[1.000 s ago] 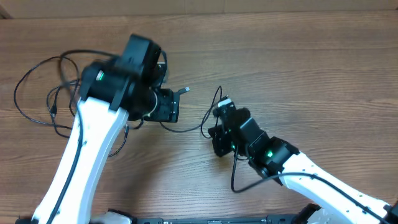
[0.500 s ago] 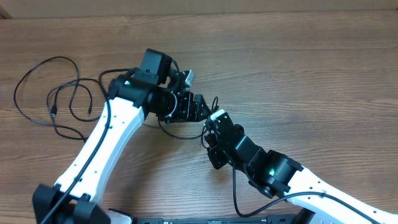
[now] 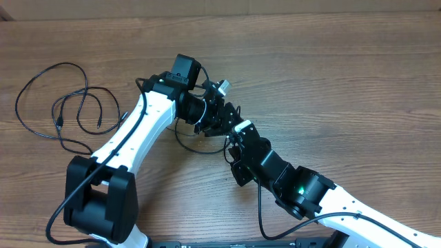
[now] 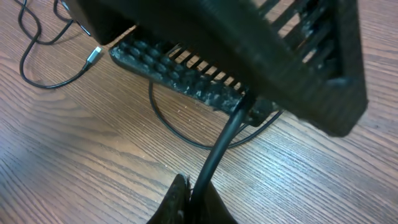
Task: Untangle cables
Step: 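Pull the cable left with the left gripper and drop it on the pile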
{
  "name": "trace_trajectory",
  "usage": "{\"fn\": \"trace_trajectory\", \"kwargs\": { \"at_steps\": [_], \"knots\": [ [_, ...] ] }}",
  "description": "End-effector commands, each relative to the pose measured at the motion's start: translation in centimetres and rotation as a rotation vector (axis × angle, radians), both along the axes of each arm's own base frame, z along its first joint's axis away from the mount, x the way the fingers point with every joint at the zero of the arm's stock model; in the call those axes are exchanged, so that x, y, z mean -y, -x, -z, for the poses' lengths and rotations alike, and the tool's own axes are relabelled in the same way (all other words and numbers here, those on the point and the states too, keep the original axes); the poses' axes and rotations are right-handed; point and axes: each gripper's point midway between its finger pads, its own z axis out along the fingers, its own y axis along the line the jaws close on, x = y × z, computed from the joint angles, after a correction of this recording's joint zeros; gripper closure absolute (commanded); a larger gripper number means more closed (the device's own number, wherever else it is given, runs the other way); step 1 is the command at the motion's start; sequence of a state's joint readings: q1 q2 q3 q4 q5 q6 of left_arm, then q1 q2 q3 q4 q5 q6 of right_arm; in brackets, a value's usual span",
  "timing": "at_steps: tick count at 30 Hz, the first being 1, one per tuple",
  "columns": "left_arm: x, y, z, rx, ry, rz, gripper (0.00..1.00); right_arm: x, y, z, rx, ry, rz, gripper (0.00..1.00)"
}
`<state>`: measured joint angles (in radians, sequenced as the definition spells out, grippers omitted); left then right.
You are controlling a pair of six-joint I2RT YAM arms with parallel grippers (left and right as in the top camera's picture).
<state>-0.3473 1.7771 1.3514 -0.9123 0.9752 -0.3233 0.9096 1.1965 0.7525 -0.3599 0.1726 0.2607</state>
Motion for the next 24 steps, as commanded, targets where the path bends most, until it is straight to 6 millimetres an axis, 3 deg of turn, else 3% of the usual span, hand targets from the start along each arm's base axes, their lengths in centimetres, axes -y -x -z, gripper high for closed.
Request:
{"fn": "trace_trajectory", "kwargs": {
  "at_steps": [1,3,4,7,8,9,11,12,18,24],
  "knots": [
    [0.0,-0.4,-0.5,-0.005,0.043,-0.003,0.95,-0.3,-0.7,-2.2,0.053,-0.03,0.014,0.96],
    [-1.0,-1.3,-0.5,0.005,0.018,-0.039,0.96,0.3,-1.0,-2.1,0.061,-0.006,0.044,0.95],
    [-1.8,-1.8,-0.3,0.008,-0.012,-0.062,0.96,0.6,-1.1,-2.0,0.063,0.003,0.056,0.88],
    [-5.6,-3.4,0.1,0.035,-0.183,-0.139,0.96,1.1,-1.4,-1.8,0.058,0.009,0.079,0.53],
    [-6.4,-3.8,-0.3,0.051,-0.208,-0.146,0.96,1.3,-1.6,-1.8,0.05,-0.001,0.1,0.49],
    [-7.1,-4.1,-0.9,0.072,-0.224,-0.151,0.96,1.7,-1.9,-1.8,0.037,-0.016,0.131,0.42],
    [-8.6,-5.0,-3.1,0.129,-0.236,-0.162,0.96,2.6,-2.7,-1.8,0.017,-0.043,0.195,0.11],
    [-9.3,-5.3,-4.2,0.16,-0.243,-0.169,0.96,3.4,-3.4,-1.8,0.002,-0.064,0.247,0.0],
    [-15.6,-8.0,-14.2,0.421,-0.367,-0.316,0.96,7.5,-6.6,-1.6,-0.078,-0.165,0.414,0.0],
    [-23.5,-9.0,-23.5,0.683,-0.526,-0.569,0.96,10.0,-7.5,-0.9,-0.127,-0.179,0.476,0.0]
  ]
}}
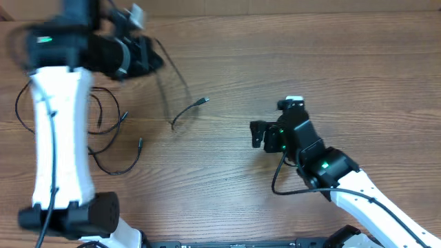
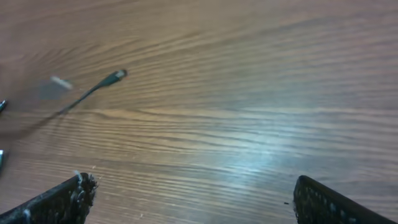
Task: Untangle cables
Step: 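Pull the cable left with the left gripper and drop it on the pile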
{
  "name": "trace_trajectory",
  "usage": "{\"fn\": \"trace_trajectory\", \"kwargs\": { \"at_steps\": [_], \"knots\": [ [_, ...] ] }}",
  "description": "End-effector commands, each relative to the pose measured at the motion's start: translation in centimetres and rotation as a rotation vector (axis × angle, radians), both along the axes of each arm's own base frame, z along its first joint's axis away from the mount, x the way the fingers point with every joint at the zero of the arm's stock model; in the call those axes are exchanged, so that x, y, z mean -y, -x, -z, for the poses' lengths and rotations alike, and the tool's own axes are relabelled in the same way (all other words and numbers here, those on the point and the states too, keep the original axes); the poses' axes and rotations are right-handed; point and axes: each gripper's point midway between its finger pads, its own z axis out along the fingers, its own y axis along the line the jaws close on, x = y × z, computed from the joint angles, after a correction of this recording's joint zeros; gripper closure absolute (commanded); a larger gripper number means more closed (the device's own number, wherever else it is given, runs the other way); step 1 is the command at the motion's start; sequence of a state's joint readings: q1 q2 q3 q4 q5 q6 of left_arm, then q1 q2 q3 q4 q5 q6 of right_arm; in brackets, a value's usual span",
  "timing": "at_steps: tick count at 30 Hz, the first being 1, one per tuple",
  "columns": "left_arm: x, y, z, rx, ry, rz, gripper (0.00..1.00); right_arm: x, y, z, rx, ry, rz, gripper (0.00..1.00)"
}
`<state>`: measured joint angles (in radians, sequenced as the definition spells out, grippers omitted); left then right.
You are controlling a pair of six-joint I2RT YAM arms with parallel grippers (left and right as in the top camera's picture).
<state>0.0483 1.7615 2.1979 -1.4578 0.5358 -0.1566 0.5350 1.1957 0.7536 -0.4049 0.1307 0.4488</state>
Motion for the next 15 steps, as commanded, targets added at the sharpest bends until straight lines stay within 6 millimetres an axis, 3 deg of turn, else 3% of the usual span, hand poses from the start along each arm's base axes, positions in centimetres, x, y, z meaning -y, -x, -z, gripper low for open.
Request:
{"fn": "trace_trajectory", "kwargs": {
  "at_steps": [1,4,7,11,13,14,15],
  "knots": [
    [-6.3,0.5,-6.6,0.224,-0.176,-0.181,0.96,0.1,-0.6,-1.6,0.006,-0.064,0.013,0.0],
    [-11.9,1.2,-9.8,0.305,-0.286,-0.392,0.96,0.5,-0.5,-1.4,-0.003,-0.058,0.021,0.0],
    [-16.5,2.4,-11.4,0.326,-0.346,-0.585,0.96,0.5,-0.5,-1.4,-0.006,-0.057,0.021,0.0],
    [-20.1,3.2,-11.9,0.33,-0.386,-0.708,0.96,0.5,-0.4,-1.2,-0.012,-0.053,0.021,0.0],
    [-21.0,3.5,-11.8,0.323,-0.392,-0.732,0.96,0.6,-0.3,-1.1,-0.019,-0.05,0.021,0.0],
    [-21.0,3.5,-11.7,0.316,-0.392,-0.732,0.89,0.6,-0.2,-1.0,-0.022,-0.048,0.021,0.0],
    [-21.0,3.5,-11.5,0.308,-0.392,-0.731,0.66,0.6,-0.2,-1.0,-0.025,-0.047,0.021,0.0]
  ]
}}
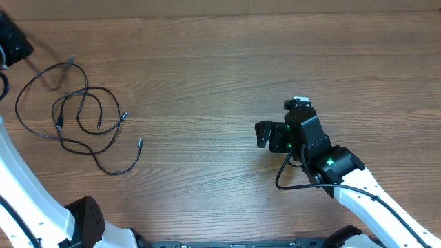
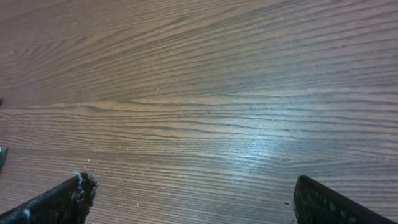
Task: Untangle cables
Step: 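Pull the cable left with the left gripper and drop it on the pile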
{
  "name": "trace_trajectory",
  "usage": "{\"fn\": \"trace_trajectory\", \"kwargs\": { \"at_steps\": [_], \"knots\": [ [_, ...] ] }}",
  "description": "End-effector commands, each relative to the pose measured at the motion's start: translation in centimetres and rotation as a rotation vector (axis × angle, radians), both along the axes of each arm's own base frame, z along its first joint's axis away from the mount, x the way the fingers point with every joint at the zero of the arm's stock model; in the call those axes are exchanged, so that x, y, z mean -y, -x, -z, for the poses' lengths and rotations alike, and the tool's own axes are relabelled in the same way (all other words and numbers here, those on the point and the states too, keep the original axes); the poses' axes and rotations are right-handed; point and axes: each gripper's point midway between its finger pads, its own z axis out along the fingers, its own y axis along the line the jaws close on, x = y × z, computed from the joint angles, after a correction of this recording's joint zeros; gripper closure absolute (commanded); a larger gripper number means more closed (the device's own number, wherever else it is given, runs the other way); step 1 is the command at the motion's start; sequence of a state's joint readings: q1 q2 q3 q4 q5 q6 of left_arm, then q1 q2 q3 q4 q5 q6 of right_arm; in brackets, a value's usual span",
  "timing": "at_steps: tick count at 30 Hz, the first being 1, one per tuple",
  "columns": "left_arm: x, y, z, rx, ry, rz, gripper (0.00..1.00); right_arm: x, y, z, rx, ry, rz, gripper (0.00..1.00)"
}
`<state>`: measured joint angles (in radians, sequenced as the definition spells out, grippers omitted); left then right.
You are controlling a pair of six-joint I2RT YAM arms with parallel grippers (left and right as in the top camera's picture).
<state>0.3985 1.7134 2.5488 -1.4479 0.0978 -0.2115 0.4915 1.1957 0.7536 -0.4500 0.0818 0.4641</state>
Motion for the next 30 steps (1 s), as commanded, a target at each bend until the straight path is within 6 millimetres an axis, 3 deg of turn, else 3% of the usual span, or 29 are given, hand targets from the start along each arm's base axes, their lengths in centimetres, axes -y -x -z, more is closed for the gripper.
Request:
{"fn": "trace_trajectory", "kwargs": {
  "at_steps": [1,2,8,18,23,24,30],
  "knots": [
    [-0.9,0.4,0.1,-0.011,-0.01,-0.05,0.38,-0.3,-0.5,-1.8,0.034,-0.027,0.001,0.0],
    [-0.9,0.3,0.3,-0.017,-0.007,-0.049,0.0,-0.3,-0.4,-1.7,0.03,-0.028,-0.001,0.0],
    [0.1,0.0,1.2,-0.037,0.052,-0.008,0.0,-0.2,-0.2,-1.5,0.019,-0.022,-0.001,0.0],
    [3.7,-0.7,3.1,-0.113,0.083,0.127,0.0,-0.4,0.0,-1.4,0.009,-0.027,-0.01,0.0],
    [5.9,-1.5,6.3,-0.222,0.099,0.184,0.0,-0.6,0.2,-1.3,-0.001,-0.039,-0.024,0.0],
    [7.1,-1.6,8.1,-0.282,0.117,0.215,0.0,-0.6,0.2,-1.3,-0.003,-0.038,-0.024,0.0],
    [11.5,-1.1,14.0,-0.49,0.177,0.301,0.0,-0.6,0.2,-1.3,-0.001,-0.039,-0.024,0.0]
  ]
}}
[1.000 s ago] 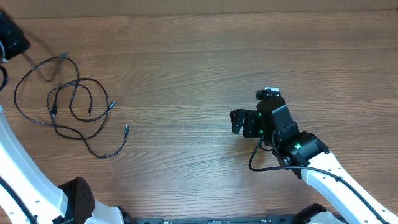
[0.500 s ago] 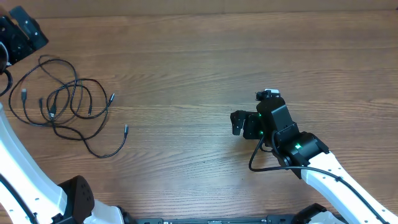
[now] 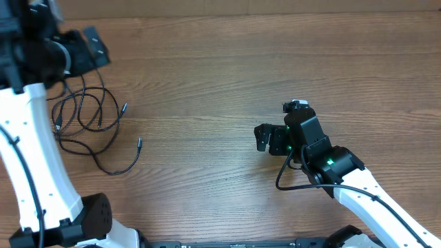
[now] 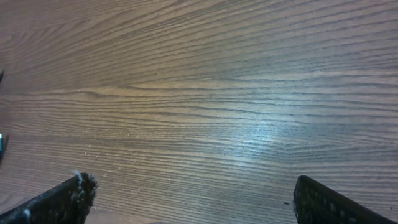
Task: Untangle cables
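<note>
Thin black cables [image 3: 84, 114] lie in loose overlapping loops at the table's left side. One strand ends in a plug [image 3: 138, 143] toward the middle. My left gripper [image 3: 88, 47] hangs over the top of that pile; whether it pinches a strand does not show. My right gripper [image 3: 274, 122] is right of centre, far from the cables, pointing left. In the right wrist view my right gripper [image 4: 193, 190] is open wide over bare wood, nothing between its fingers [image 4: 74, 193]. A dark cable tip [image 4: 2, 144] barely shows at the left edge.
The white left arm [image 3: 34, 151] rises along the left edge and covers part of the cable pile. The right arm's own black lead [image 3: 281, 176] loops beside its wrist. The wooden table [image 3: 227, 62] stretches between the two arms.
My left gripper was at the far top-left corner and is now further right, over the top of the cable pile. The arm now covers the pile's left loop. My right arm has not moved.
First both grippers met at mid-table, my right one shut on a black cable. Then the right was open and back on the right, while the left was up at the left with a cable trailing. Then all cables lay at the left, where they still lie.
</note>
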{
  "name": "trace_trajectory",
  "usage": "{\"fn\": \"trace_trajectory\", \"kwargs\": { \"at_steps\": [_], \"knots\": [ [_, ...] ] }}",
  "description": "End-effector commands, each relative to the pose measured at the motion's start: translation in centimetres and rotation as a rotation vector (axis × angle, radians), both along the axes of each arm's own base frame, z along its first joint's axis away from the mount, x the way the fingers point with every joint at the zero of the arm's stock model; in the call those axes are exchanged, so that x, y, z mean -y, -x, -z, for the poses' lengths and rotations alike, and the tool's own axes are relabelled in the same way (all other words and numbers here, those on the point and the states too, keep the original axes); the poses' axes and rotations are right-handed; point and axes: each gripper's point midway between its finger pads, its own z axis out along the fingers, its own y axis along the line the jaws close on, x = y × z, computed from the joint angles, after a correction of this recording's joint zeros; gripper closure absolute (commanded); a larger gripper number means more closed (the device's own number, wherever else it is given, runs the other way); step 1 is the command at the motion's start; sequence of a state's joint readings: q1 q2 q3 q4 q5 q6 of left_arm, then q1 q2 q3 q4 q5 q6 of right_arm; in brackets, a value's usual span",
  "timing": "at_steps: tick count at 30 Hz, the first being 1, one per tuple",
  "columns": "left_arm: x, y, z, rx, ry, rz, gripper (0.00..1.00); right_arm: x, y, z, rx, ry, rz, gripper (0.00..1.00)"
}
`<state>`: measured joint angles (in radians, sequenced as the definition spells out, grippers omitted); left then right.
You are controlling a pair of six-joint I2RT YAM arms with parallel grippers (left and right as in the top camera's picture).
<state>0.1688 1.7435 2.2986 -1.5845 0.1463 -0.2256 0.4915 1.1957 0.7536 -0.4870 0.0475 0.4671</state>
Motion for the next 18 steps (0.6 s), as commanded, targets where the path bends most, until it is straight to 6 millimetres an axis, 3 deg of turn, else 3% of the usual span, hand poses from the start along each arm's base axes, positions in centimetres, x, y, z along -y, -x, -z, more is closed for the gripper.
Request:
{"fn": "trace_trajectory", "kwargs": {
  "at_steps": [1,5,10,14,18],
  "knots": [
    [3.0,0.2,4.0,-0.134,0.018,0.082,0.0,-0.4,-0.7,-1.9,0.044,-0.032,-0.002,0.0],
    [6.4,1.1,7.7,-0.262,0.024,0.167,0.0,-0.4,-1.0,-2.1,0.058,-0.03,0.004,0.0],
    [9.8,2.4,11.0,-0.393,-0.036,0.268,0.0,1.4,-2.1,-2.4,0.086,-0.008,0.068,0.0],
    [10.1,4.3,12.3,-0.499,-0.147,0.274,0.0,4.8,-2.2,-1.7,0.019,0.013,0.161,0.0],
    [11.5,5.4,13.2,-0.539,-0.157,0.312,0.0,9.0,-0.9,-0.6,-0.094,0.059,0.275,0.0]
  ]
}}
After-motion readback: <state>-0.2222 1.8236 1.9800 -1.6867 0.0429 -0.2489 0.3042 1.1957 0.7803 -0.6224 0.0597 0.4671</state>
